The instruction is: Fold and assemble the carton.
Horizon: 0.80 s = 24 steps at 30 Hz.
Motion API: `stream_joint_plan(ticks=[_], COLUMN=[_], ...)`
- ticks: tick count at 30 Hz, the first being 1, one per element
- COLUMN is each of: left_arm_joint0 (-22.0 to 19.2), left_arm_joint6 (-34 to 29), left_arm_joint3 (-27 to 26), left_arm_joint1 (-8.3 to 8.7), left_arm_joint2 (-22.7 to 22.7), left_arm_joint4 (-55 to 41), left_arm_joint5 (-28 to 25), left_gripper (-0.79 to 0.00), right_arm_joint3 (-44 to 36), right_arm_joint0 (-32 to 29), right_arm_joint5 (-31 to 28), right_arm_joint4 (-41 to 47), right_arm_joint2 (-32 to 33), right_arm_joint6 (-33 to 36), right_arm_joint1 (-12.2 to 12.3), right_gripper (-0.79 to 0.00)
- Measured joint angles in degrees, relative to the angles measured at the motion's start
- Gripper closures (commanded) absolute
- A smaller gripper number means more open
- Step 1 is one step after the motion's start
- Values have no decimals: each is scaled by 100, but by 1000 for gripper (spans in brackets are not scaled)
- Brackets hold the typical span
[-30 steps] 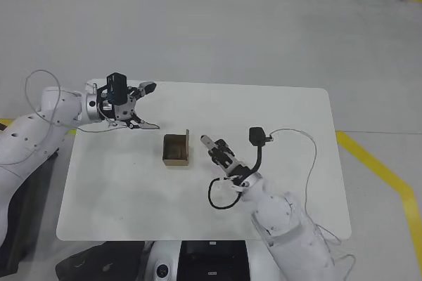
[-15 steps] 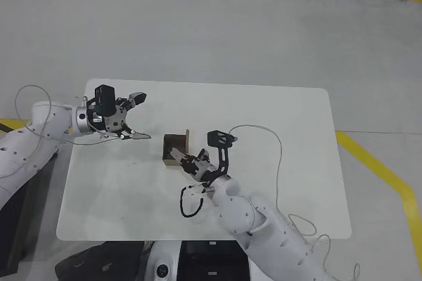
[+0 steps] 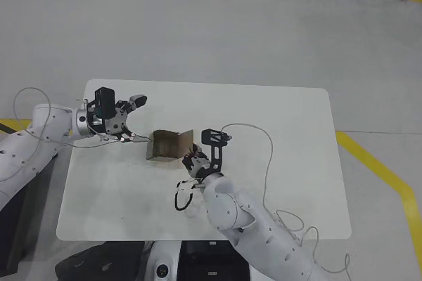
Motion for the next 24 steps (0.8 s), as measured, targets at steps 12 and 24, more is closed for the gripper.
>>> stream_joint_plan(ticks=[12,24], left_arm_joint0=[152,100], left_arm_joint6=[-39,-532], left_arm_joint3=[-259,-573], left_arm_joint1=[119,71], left_arm_joint2=[-54,154], left_arm_joint4=[-613,-1236], left_arm_joint5=[-41,-533], left_gripper=[-785,-785], right_arm_joint3=[-640,-462], right_arm_joint0=[-889,-1366], right_arm_joint5=[-1316,-3465], right_arm_joint4=[1264,3294], right_arm_joint2=[1309,2477], right_arm_joint6=[-416,380], right_arm_joint1=[144,299], right_gripper=[0,0])
